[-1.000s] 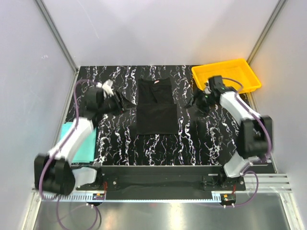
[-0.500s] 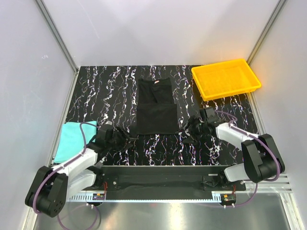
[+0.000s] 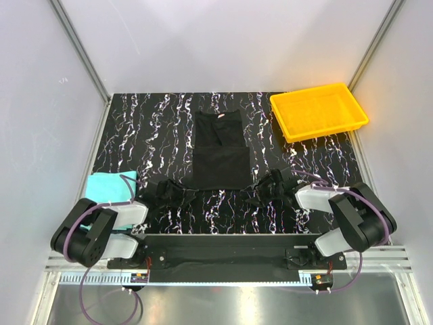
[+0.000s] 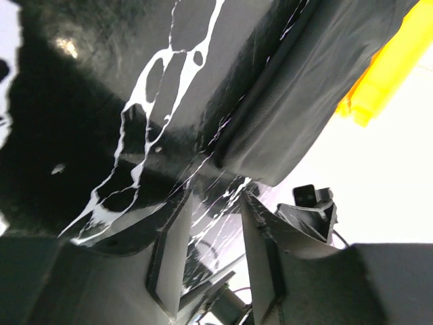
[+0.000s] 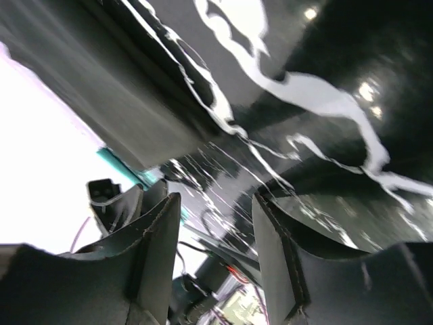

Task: Fold and stack the t-shirts
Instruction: Fold the tshirt

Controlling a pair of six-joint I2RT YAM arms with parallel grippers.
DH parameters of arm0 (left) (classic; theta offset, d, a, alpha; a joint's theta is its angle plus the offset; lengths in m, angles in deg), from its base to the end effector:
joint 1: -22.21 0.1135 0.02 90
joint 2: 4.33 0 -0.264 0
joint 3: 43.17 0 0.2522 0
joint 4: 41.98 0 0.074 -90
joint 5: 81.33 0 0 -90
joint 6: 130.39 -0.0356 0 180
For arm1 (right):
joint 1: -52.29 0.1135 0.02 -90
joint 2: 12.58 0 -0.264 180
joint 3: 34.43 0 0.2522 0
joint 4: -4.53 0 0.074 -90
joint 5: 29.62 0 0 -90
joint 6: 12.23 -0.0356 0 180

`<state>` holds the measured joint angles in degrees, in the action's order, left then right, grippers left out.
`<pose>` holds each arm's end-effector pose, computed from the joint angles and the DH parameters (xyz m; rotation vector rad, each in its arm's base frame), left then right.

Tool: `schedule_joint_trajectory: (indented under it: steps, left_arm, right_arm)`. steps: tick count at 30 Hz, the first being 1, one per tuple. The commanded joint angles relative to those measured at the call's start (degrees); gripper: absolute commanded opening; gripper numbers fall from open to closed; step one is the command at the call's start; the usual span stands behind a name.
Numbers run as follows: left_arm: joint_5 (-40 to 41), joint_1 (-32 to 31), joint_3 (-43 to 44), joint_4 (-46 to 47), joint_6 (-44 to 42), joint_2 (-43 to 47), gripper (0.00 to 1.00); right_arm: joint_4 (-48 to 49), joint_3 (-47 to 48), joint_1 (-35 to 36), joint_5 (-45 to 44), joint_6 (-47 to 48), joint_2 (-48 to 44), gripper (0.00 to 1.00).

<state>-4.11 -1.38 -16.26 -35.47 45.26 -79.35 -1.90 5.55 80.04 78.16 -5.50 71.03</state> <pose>0.1815 -0.0878 0.1086 -1.2280 2.2951 -1.1212 0.2095 0.1225 0.1191 1.1599 2.5443 1.0834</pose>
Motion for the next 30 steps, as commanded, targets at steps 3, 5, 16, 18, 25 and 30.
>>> schedule_joint_trajectory:
  steps: [3,5,16,18,25,30]
  left_arm:
    - [5.7,-0.4,-0.2,1.4,2.8,-1.6,0.45]
    - [6.2,-0.3,0.0,0.3,2.6,-1.4,0.48]
    - [7.3,-0.3,-1.5,3.8,5.7,-5.7,0.44]
    - [7.4,-0.3,-1.4,4.2,5.8,-6.2,0.44]
    - [7.5,0.1,-0.7,4.4,5.6,-7.9,0.41]
    - [6.3,1.2,-1.0,6.6,5.1,-10.3,0.35]
  right_arm:
    - [6.2,-1.2,0.5,-5.7,-3.8,4.2,0.52]
    - [6.1,-0.8,0.5,-5.9,-3.7,4.5,0.5]
    - [0.3,0.3,0.5,-10.4,-3.4,2.3,0.41]
    - [0.3,0.5,0.5,-10.4,-3.1,3.0,0.42]
    - [0.0,1.0,0.4,-10.7,-3.0,5.2,0.42]
    - [-0.5,1.6,0.6,-10.9,-3.9,5.8,0.42]
